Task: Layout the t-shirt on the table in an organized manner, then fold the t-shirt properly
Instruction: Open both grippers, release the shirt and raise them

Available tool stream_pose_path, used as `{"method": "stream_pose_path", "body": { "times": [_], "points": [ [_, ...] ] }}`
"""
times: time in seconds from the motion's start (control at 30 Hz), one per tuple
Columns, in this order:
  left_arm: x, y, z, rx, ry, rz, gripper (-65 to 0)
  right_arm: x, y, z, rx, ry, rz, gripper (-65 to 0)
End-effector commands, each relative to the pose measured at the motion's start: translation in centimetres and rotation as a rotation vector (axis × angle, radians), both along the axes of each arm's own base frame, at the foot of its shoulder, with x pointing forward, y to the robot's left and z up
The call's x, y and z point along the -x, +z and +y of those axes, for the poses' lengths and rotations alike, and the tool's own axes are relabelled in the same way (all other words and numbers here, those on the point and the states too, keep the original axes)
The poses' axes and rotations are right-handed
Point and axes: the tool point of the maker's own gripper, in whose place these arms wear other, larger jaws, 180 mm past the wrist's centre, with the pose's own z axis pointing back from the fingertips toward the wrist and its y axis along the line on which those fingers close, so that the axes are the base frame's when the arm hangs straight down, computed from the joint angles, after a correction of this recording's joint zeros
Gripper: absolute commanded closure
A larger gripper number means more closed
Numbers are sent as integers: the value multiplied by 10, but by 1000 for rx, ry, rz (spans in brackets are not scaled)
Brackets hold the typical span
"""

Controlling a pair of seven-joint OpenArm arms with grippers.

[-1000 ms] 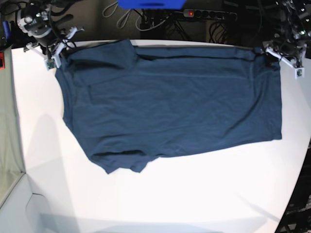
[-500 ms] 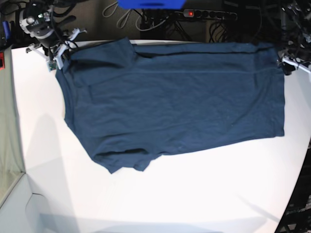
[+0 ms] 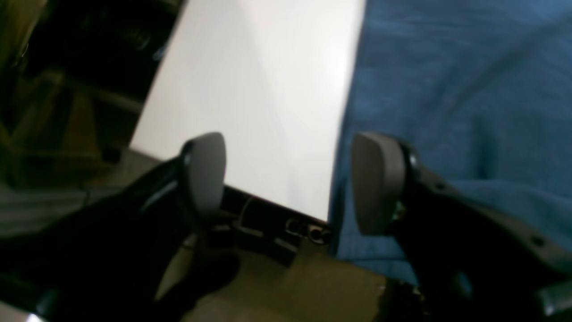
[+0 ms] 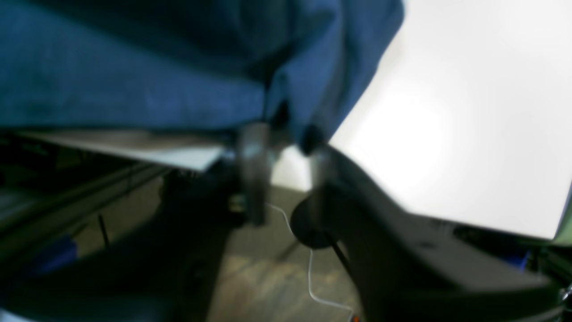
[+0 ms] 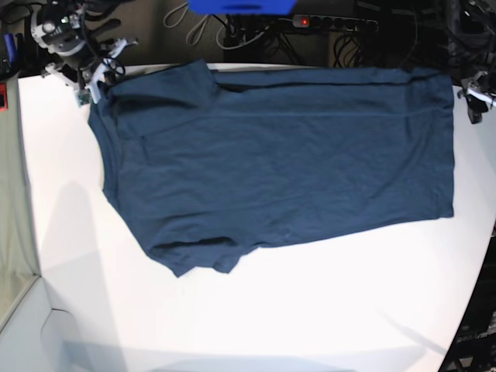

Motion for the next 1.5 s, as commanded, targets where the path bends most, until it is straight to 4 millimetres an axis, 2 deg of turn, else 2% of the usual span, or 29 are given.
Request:
{"method": "stream_pose_path", "body": {
  "times": [0.0,0.1,0.17,0.3,0.5,0.6,0.73,0.93,1.27,1.33,1.37,1.47],
  "points": [
    [-5,13,6,-35,-20,-28,-427,-3,7,-3,10,3,-28,-267],
    [-6,14,6,-37,-23,-31,-427,5,8,-12,21,-24,-20,-355],
    [-6,14,6,-38,-24,-33,-427,6,17,-17,42,-39,-35,-376],
    [-15,18,5,-36,-28,-54,-427,0,29,-8,35,-49,-78,-377],
    [-17,20,5,-37,-29,-62,-427,-6,29,12,-17,-61,-102,-376],
    [-16,18,5,-33,-27,-61,-427,-19,30,30,-48,-18,-123,-376],
    [-12,5,7,-2,-10,-41,-427,-35,33,46,-75,25,-153,-376],
    [-9,-1,8,14,-2,-30,-427,-54,37,45,-80,23,-190,-376],
    [-9,-1,8,13,-3,-32,-427,-48,14,45,-107,21,-135,-375],
    [-10,0,8,13,-4,-33,-427,-50,11,45,-110,20,-132,-348],
    [-11,0,8,13,-4,-36,-427,-53,12,43,-107,23,-135,-315],
    [-14,2,8,13,-4,-47,-427,-60,12,42,-108,23,-142,-150]
  ]
}}
